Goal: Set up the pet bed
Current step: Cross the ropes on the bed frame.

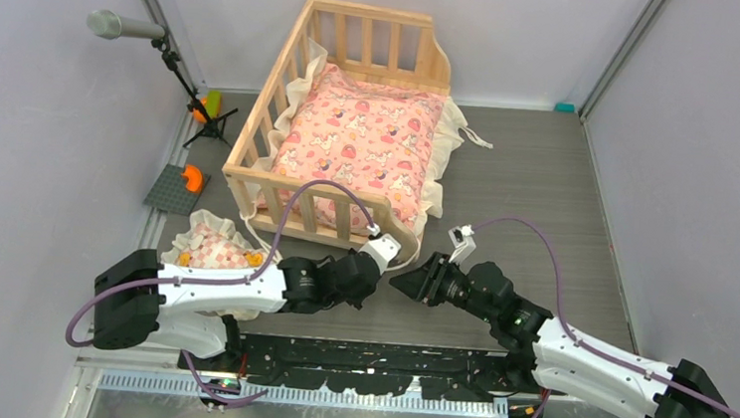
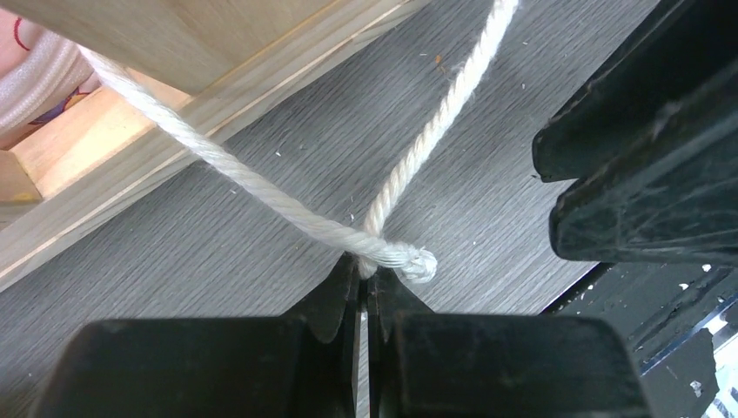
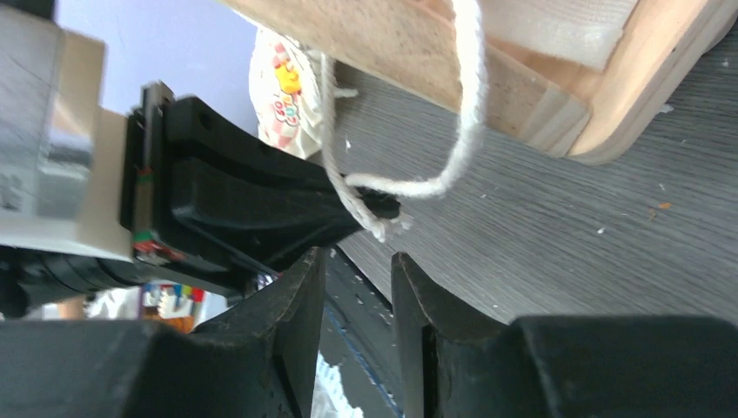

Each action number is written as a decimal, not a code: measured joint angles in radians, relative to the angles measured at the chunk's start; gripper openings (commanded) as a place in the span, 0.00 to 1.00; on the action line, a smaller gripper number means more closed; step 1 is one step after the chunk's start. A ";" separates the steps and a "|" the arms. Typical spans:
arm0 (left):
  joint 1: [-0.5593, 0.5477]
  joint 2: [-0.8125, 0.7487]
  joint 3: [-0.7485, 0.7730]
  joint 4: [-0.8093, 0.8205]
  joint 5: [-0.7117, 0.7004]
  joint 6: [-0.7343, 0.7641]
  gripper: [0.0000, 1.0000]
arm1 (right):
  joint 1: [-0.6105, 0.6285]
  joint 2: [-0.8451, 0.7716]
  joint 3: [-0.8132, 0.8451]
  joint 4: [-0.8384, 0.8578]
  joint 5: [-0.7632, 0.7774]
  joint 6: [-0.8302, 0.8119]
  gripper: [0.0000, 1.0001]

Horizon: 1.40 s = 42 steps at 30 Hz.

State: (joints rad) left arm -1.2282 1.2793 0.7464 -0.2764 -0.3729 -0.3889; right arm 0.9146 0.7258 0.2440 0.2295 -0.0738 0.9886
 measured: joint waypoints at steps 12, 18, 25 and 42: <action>0.033 -0.001 0.001 0.008 0.078 -0.030 0.00 | 0.006 0.183 -0.028 0.214 -0.076 -0.183 0.46; 0.038 -0.027 0.001 0.010 0.097 -0.035 0.00 | 0.007 0.329 -0.022 0.312 -0.104 -0.208 0.44; 0.047 -0.040 0.001 0.010 0.114 -0.046 0.00 | 0.012 0.408 -0.021 0.422 -0.134 -0.219 0.37; 0.067 -0.082 0.001 0.002 0.130 -0.089 0.00 | 0.014 0.329 -0.018 0.346 -0.079 -0.223 0.00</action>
State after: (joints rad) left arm -1.1610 1.1976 0.7475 -0.2745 -0.2428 -0.4782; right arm 0.9287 1.0546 0.2264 0.5758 -0.1528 0.7654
